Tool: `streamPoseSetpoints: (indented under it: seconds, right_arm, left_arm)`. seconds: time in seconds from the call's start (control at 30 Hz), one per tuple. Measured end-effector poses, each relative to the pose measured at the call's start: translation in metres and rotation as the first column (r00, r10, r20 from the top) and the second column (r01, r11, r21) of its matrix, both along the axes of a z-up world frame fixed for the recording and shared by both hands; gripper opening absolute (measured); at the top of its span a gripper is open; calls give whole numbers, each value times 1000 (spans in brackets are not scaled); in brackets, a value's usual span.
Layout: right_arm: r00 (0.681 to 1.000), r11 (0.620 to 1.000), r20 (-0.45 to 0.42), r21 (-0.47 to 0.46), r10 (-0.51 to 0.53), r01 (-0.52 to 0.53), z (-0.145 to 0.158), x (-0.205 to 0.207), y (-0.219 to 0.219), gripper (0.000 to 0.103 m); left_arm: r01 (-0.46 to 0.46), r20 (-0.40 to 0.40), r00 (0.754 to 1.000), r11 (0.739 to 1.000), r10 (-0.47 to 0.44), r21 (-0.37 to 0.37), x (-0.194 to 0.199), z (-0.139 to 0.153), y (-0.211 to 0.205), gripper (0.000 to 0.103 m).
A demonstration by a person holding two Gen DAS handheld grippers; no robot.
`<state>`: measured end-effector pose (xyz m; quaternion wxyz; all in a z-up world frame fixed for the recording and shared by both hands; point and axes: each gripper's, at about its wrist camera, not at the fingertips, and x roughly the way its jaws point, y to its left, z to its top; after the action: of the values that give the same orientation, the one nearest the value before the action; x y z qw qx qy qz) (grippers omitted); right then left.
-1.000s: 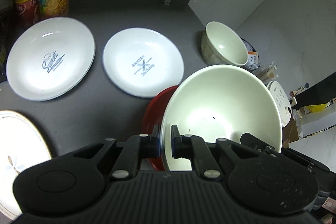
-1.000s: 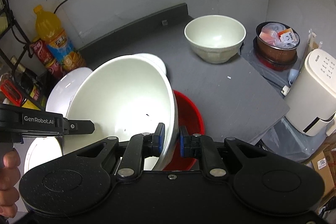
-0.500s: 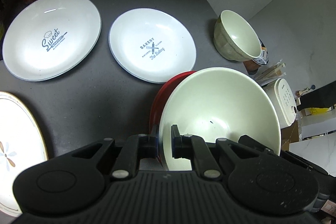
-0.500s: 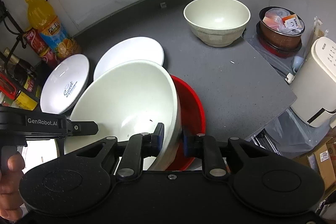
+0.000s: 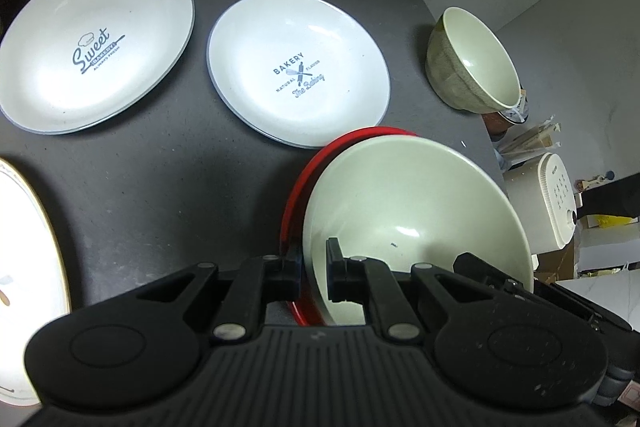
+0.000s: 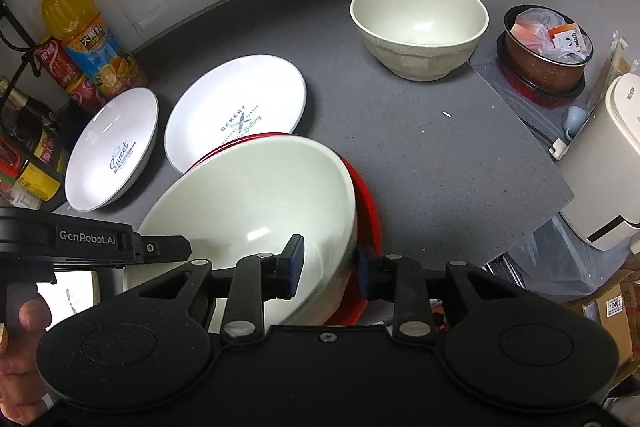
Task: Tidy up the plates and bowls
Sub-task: 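Carry the cream bowl with the right tool and lower it into the red bowl, then open the right tool and withdraw from the stacked bowls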
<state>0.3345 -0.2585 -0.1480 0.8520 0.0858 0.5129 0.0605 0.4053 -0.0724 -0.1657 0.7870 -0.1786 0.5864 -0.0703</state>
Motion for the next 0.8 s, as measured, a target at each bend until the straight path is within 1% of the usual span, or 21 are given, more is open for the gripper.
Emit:
streamPoseSetpoints:
  seconds: [0.27,0.33,0.4,0.47,0.5,0.53,0.6,0.67,0.8]
  right_arm:
    - [1000,1000,-8,21,-2,3,-1,3,-3,33]
    - [1000,999,-15,36,-6,7,0,4,-5,37]
    - [1000,998,-17,58,-16,17,1,3,-7,42]
    - [1000,998,-11,61,-23,24,4,1,-7,46]
    - [1000,998,2,52,-29,28,6,0,-7,52]
    - [999,998,16,48,-30,29,9,-1,-7,53]
    - [999,997,35,74,-28,25,15,-2,-9,53]
    - [998,997,49,74,-33,29,19,-4,-10,53]
    - [997,996,65,70,-51,47,24,-8,-9,54]
  left_arm:
    - [-16,-11,1000,1000,16,0,3,-3,0,9]
    - [-19,-12,1000,1000,19,1,3,-2,0,9]
    - [-7,-5,1000,1000,7,7,3,0,-2,12]
    - [-2,-4,1000,1000,2,10,3,1,-3,13]
    - [-2,-7,1000,1000,2,10,2,1,-3,13]
    - [-1,-10,1000,1000,1,12,3,2,-3,13]
    - [3,-7,1000,1000,-3,19,3,5,-4,14]
    - [12,8,1000,1000,-12,19,3,9,-4,20]
    - [23,23,999,999,-23,22,1,17,-5,25]
